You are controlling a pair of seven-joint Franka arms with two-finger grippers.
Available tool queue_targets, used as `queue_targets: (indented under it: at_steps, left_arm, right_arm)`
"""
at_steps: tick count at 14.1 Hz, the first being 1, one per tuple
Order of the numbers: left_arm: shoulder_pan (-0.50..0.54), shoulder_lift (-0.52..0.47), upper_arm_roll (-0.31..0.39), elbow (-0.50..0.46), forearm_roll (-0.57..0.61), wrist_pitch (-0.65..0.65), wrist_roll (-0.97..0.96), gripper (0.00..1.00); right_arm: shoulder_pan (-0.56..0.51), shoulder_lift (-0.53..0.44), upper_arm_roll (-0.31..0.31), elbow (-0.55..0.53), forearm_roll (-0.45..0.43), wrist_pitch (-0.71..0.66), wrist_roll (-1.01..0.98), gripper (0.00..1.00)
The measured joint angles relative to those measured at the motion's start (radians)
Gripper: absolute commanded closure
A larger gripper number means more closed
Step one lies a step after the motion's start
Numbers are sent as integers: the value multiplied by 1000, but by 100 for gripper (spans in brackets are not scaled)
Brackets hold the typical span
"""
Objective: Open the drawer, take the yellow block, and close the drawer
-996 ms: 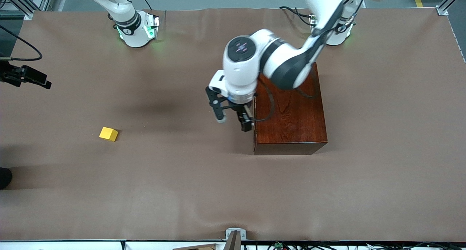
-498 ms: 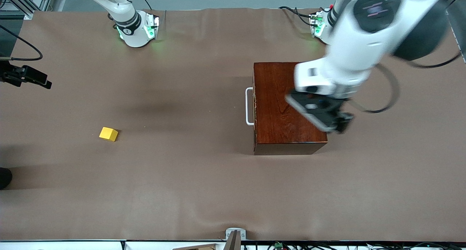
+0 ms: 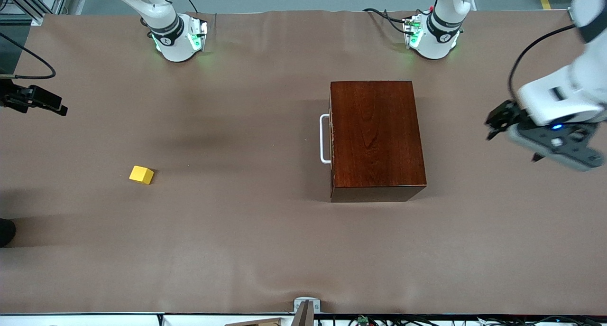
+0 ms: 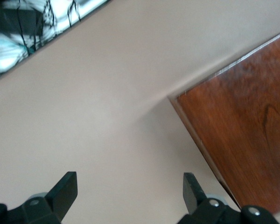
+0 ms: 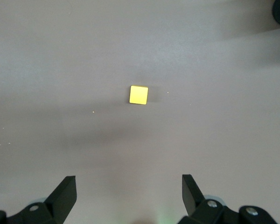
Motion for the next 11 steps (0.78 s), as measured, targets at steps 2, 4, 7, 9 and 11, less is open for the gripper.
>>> queue_targets:
  at_steps: [2, 4, 7, 9, 11]
  left_arm:
    - [13, -39, 21, -12, -5, -42, -5, 0]
    - [6, -85, 57, -46, -6, -50, -50, 0]
    - [3, -122, 73, -91, -12, -50, -260, 0]
    - [-6, -137, 73, -126, -15, -38, -350, 0]
    - [-10, -160, 82, -176, -34, -5, -381, 0]
  right_arm:
    - [0, 0, 0, 0, 0, 0, 0, 0]
    - [0, 0, 0, 0, 0, 0, 0, 0]
    - [0, 0, 0, 0, 0, 0, 0, 0]
    - [0, 0, 0, 0, 0, 0, 0, 0]
    - [0, 0, 0, 0, 0, 0, 0, 0]
